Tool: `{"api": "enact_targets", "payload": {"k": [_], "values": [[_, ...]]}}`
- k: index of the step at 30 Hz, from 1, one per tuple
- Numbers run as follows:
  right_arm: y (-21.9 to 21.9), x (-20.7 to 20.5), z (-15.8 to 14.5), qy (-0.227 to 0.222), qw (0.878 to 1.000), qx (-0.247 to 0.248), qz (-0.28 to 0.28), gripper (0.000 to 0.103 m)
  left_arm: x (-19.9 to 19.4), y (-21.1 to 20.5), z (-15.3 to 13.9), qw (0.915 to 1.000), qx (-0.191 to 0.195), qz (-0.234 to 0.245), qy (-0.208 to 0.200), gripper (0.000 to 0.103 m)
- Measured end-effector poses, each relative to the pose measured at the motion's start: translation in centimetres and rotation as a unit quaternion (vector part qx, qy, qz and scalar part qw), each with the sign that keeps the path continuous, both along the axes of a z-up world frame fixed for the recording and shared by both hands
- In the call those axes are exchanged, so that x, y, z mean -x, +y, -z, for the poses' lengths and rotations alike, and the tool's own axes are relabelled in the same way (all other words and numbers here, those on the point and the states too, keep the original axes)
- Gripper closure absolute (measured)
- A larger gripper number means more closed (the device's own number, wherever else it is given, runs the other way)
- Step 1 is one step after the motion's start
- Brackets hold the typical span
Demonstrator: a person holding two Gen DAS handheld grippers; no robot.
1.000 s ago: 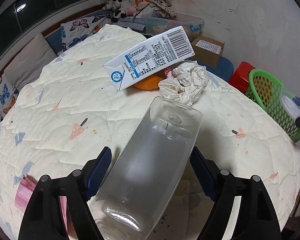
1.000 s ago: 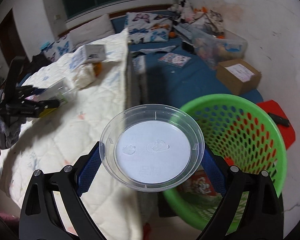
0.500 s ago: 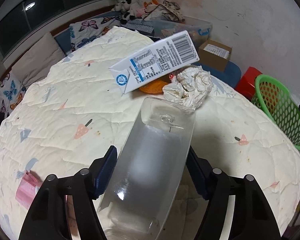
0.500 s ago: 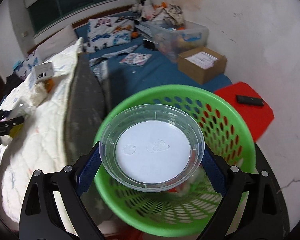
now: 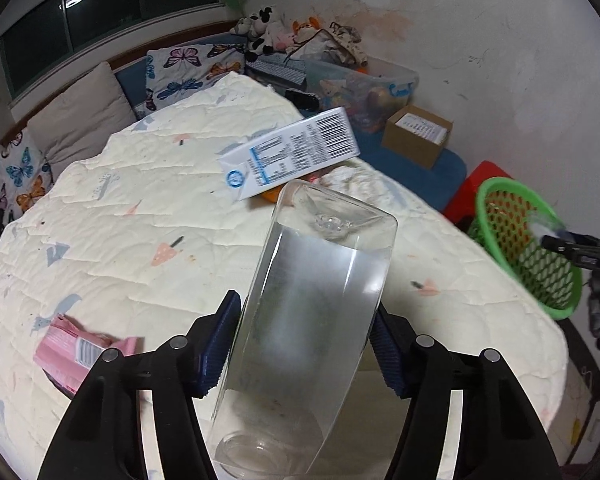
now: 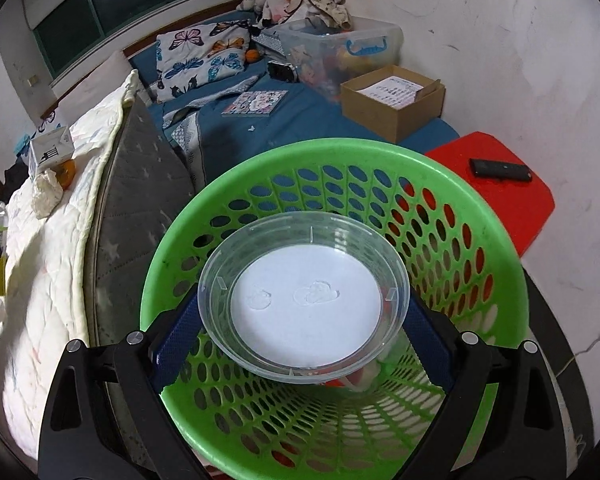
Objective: Collect trash
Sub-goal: 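Carry the plate and bottle over the green wastebasket and release both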
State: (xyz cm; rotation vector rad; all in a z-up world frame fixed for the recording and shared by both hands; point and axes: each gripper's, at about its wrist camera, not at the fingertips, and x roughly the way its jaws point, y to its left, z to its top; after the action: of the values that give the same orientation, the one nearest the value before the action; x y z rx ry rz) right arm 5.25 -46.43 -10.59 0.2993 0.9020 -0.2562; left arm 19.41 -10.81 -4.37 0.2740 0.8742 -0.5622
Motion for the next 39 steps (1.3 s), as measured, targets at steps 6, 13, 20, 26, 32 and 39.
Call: {"api": "enact_targets", "payload": {"k": [6, 13, 20, 26, 32, 39], "values": [[-0.3, 0.1, -0.3, -0.01, 1.0, 0.001, 0.003, 0.008, 1.5, -1.8, -0.9, 0.9995, 0.023, 0.023, 0.003, 0.044], [-1.0, 1.7, -1.1, -0.024, 1.0, -0.004, 0.012, 0.008, 3.0, -5.5, -1.9, 0.9969, 0.045, 0.065, 0.009, 0.044], [-1.2, 4.2, -2.5, -0.039, 0.999, 0.014, 0.014, 0.008, 4.7, -11.0, -2.1, 0.9917, 0.057, 0.113, 0.021, 0.044], [-1.6, 6.7, -3.9, -0.059, 0.998, 0.033, 0.019, 0.008, 6.0, -16.8, -1.6, 0.9862, 0.058, 0.149, 0.042, 0.044], [-2.8, 9.0, -4.4, -0.075, 0.996, 0.025, 0.034, 0.008, 7.2, -22.0, -0.8, 0.9812, 0.044, 0.18, 0.055, 0.045], [-3.7, 10.2, -4.1, -0.081, 0.996, 0.011, 0.046, 0.008, 7.3, -26.1, 0.8, 0.9791, 0.03, 0.187, 0.075, 0.045]]}}
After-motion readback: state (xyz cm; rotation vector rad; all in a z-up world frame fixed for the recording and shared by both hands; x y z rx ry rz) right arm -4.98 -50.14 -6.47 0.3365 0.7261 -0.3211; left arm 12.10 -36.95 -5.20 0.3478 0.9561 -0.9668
